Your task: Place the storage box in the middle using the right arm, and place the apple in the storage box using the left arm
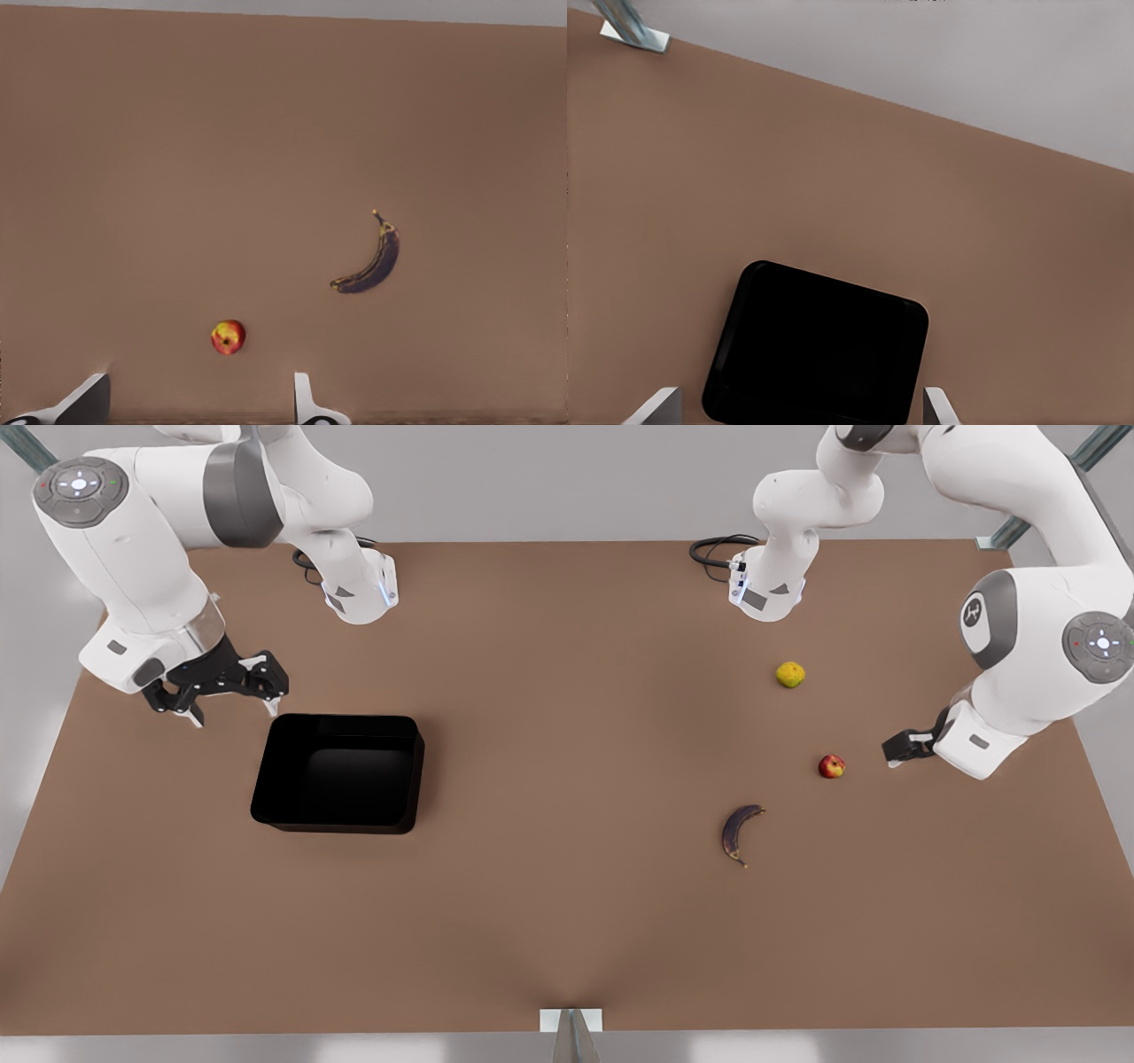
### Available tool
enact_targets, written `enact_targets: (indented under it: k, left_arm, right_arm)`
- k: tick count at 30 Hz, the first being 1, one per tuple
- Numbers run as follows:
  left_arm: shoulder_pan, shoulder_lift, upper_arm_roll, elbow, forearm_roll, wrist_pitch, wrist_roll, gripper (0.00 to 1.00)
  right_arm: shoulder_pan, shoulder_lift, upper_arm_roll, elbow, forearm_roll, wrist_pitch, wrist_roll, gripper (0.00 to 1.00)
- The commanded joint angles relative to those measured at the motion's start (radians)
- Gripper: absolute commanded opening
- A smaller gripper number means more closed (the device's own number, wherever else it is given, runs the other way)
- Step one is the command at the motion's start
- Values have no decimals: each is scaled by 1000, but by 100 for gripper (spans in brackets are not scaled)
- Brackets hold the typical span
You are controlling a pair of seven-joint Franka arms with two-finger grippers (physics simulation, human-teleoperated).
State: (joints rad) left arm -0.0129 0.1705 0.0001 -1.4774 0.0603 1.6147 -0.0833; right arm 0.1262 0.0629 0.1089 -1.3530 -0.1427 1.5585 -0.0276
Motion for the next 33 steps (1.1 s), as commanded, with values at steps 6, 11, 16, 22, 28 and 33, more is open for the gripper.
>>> enact_targets:
  k: [6,11,16,22,28,33]
  left_arm:
    - [-16,133,0,-6,24,-1,-1,100]
    - [8,187,0,-92,10,-21,-6,100]
    - [74,11,1,-517,3,315,-12,100]
    - [68,32,0,-623,6,456,-7,100]
    - [100,20,0,-728,13,577,316,100]
    - [111,52,0,-755,13,565,320,100]
  right_arm:
    - [144,124,35,-101,0,103,370,100]
    - [230,164,28,-290,6,316,411,100]
    - [214,112,28,-589,5,644,396,100]
    - [156,124,29,-715,-3,675,393,100]
    - [145,262,28,-716,0,719,393,100]
    - [144,299,26,-726,0,718,393,100]
